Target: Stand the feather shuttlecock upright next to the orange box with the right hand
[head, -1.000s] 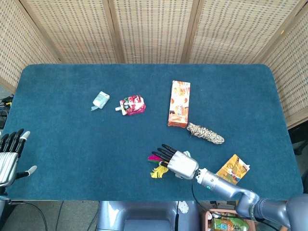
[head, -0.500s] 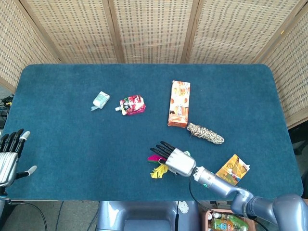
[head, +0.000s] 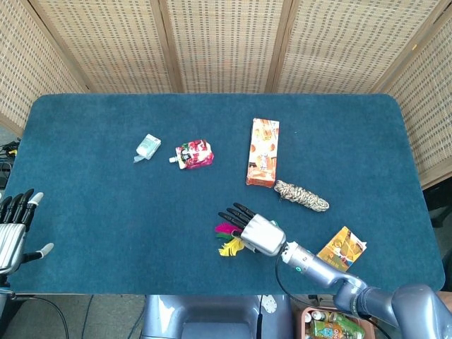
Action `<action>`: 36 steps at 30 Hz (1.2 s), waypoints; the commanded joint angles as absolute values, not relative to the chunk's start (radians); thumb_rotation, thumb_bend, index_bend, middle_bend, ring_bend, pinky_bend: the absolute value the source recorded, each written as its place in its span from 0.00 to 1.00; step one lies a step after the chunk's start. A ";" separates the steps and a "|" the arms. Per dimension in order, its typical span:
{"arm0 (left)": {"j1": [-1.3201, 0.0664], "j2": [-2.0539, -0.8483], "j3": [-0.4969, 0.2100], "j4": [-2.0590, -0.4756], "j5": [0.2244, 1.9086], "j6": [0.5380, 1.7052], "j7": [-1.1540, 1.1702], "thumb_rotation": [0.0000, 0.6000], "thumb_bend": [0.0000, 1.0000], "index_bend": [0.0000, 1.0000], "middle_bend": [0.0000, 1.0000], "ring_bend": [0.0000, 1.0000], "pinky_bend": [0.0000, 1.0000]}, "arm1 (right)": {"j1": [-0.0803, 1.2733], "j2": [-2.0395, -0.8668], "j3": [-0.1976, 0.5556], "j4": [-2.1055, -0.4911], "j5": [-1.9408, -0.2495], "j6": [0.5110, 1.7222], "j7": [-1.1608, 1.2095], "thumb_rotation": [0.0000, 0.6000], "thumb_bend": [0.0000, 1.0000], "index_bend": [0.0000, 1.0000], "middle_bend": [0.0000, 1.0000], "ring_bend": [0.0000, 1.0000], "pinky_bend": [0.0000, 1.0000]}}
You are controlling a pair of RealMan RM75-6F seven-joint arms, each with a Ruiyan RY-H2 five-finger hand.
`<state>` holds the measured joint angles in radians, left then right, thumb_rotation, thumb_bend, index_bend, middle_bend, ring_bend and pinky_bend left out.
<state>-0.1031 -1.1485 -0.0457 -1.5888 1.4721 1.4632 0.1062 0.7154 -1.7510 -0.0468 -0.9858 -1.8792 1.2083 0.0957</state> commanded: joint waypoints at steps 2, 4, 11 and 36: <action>-0.104 -1.146 -0.046 -1.589 1.471 1.460 0.101 1.00 0.00 0.00 0.00 0.00 0.00 | 0.715 -1.764 -0.028 -0.994 -1.850 1.226 0.138 1.00 0.49 0.64 0.02 0.00 0.00; -0.104 -1.145 -0.045 -1.590 1.473 1.461 0.099 1.00 0.00 0.00 0.00 0.00 0.00 | 0.717 -1.765 -0.012 -1.010 -1.826 1.225 0.166 1.00 0.49 0.64 0.03 0.00 0.00; -0.102 -1.139 -0.044 -1.591 1.477 1.465 0.086 1.00 0.00 0.00 0.00 0.00 0.00 | 0.724 -1.746 0.047 -1.072 -1.745 1.216 0.210 1.00 0.49 0.65 0.03 0.00 0.00; -0.098 -1.135 -0.031 -1.604 1.499 1.475 0.091 1.00 0.00 0.00 0.00 0.00 0.00 | 0.631 -1.630 0.066 -1.148 -1.601 1.225 0.517 1.00 0.49 0.66 0.06 0.00 0.00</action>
<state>-0.0977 -1.1349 -0.0324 -1.6036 1.4984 1.4747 0.0893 0.6415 -1.6411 0.0793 -1.1514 -1.5896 1.2159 0.5151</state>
